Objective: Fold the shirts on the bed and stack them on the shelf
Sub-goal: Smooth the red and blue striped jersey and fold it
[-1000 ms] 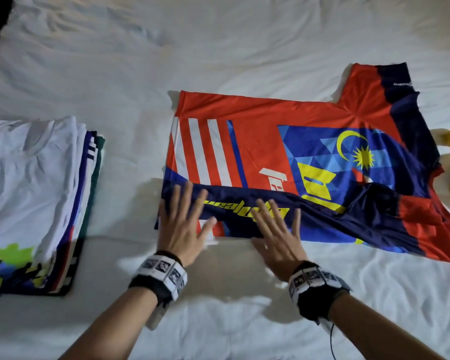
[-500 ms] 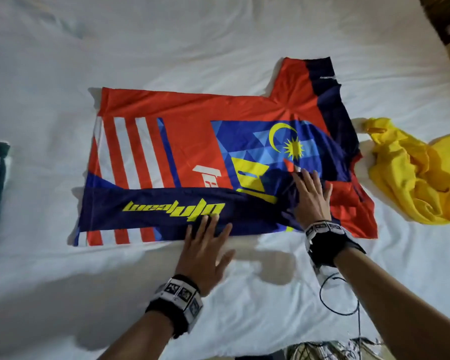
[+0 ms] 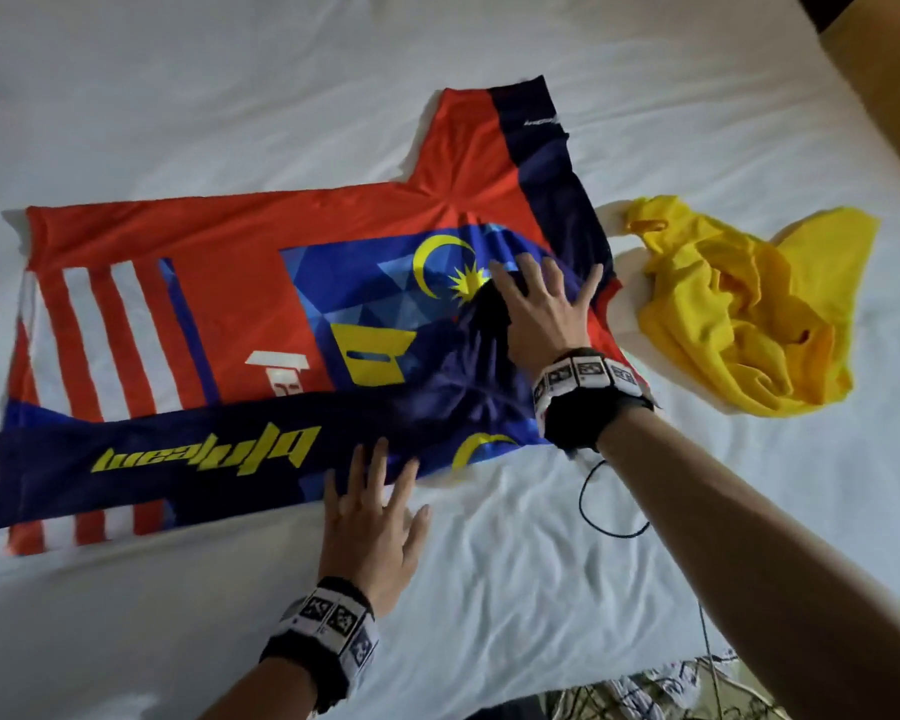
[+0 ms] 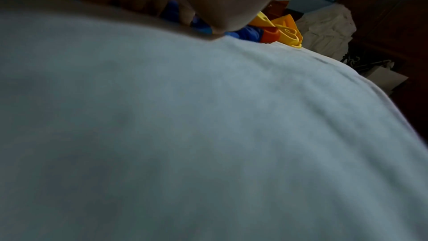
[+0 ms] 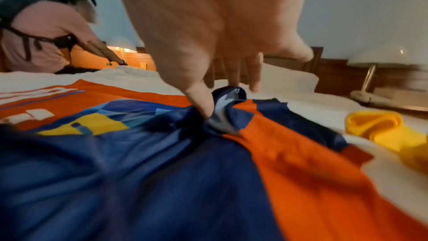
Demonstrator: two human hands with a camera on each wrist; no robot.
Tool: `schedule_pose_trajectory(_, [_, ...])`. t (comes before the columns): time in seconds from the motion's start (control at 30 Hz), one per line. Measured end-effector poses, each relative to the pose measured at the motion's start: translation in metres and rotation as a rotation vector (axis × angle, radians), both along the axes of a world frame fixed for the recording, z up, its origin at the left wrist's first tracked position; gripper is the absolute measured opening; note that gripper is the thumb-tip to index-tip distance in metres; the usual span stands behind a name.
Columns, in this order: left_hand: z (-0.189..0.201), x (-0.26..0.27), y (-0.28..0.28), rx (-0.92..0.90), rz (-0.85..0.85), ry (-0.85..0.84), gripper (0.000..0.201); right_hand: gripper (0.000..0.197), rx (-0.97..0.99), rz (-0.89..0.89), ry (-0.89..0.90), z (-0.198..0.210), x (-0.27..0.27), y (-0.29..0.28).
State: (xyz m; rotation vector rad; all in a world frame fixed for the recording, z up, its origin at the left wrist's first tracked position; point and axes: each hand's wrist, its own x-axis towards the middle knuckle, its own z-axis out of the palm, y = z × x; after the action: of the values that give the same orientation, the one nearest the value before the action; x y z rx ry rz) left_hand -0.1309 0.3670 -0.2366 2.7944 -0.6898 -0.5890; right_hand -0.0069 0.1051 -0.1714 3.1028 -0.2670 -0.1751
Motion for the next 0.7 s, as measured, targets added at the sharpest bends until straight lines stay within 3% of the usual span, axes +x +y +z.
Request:
schedule_pose_trajectory(0.1, [0.003, 0.001, -0.018, -0.044, 0.03, -0.043, 0.05, 0.076, 0.145, -0.098, -0.181, -0.023, -0.049, 0.007])
schedule_pose_trajectory(0.2, [0.003, 0.0, -0.036, -0.133, -0.044, -0.1, 0.045, 0.07, 0.263, -0.279, -0.279, -0.044, -0.118, 0.001])
schedule_pose_trajectory(0.3, [0.003, 0.0, -0.053, -0.125, -0.09, -0.106, 0.055, 0.065, 0.255, -0.501, -0.305, -0.056, -0.168, -0.015])
schedule_pose_trajectory(0.4, [0.003, 0.0, -0.066, -0.093, -0.087, -0.1, 0.065, 0.066, 0.273, -0.648, -0.319, -0.061, -0.183, -0.036])
schedule_pose_trajectory(0.5, [0.0, -0.001, -0.072, -0.08, -0.046, -0.082, 0.069, 0.06, 0.344, -0.653, -0.323, -0.065, -0.182, -0.056])
schedule_pose_trajectory(0.63, [-0.002, -0.003, -0.072, -0.05, -0.031, -0.053, 0.07, 0.032, 0.519, -0.728, -0.353, -0.059, -0.171, -0.074])
schedule_pose_trajectory(0.7, [0.0, -0.001, -0.073, -0.038, -0.021, -0.035, 0.074, 0.032, 0.632, -0.762, -0.37, -0.057, -0.169, -0.083])
